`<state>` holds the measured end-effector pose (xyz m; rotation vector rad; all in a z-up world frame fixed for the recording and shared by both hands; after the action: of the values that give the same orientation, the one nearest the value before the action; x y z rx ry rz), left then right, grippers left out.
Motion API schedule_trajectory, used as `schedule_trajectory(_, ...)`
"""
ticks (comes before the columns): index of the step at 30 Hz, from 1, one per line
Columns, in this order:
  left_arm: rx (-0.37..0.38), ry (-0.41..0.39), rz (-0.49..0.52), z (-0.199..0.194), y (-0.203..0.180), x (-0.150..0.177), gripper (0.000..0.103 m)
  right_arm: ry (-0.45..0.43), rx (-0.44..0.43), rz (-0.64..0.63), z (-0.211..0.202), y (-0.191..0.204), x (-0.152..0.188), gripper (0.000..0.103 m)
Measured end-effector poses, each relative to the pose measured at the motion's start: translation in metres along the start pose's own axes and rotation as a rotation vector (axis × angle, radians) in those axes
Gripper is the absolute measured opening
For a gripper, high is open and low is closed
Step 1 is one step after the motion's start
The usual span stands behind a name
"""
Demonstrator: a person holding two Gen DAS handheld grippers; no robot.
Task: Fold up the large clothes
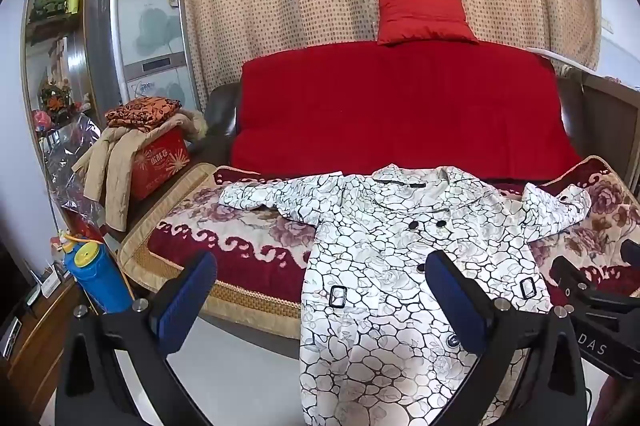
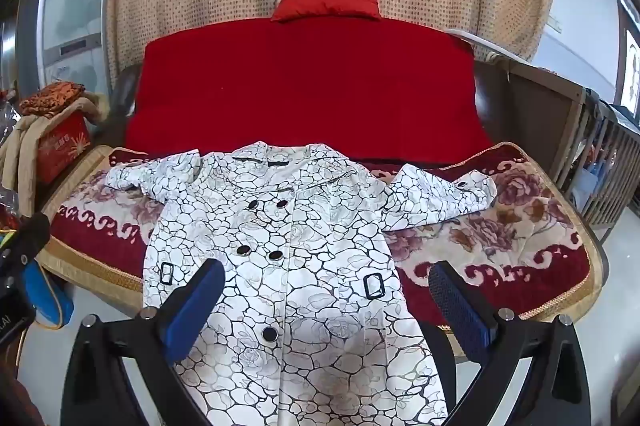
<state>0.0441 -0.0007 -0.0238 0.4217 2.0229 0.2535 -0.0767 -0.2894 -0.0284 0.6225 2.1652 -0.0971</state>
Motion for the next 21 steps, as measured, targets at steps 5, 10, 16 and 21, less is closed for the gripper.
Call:
schedule_trajectory(5, 0.002, 0.001, 0.0, 0.0018, -0.0028, 0.0011, 0.103, 0.002, 0.0, -0.007, 0.0001, 0.0012, 0.0008, 0.103)
schedule_trajectory(10, 0.006, -0.002, -0.005, 0.0039, -0.0023, 0.0034, 0.103, 0.003, 0.001, -0.009, -0.0001, 0.0018, 0.0016, 0.103)
schedule_trajectory(16, 0.008, -0.004, -0.004, 0.0047, -0.0001, 0.0043, 0.103, 0.003, 0.001, -0.008, -0.0001, 0.002, 0.0016, 0.103)
schedule_trajectory(21, 0.007, -0.008, -0.003, 0.0047, -0.0019, 0.0041, 0.103, 0.005, 0.0, -0.007, 0.0, 0.0018, 0.0015, 0.103)
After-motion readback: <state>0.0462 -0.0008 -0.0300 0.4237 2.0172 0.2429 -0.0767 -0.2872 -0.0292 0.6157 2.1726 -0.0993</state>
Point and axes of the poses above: each gripper's, at about its wrist camera, not at the fingertips, and z roughly the way its jaws point, y to its left, x to its underside, the point moved 5 cm from there along z, roughly the way its jaws point, and after that the axes turned 15 degrees about z, right-handed, at the moved point
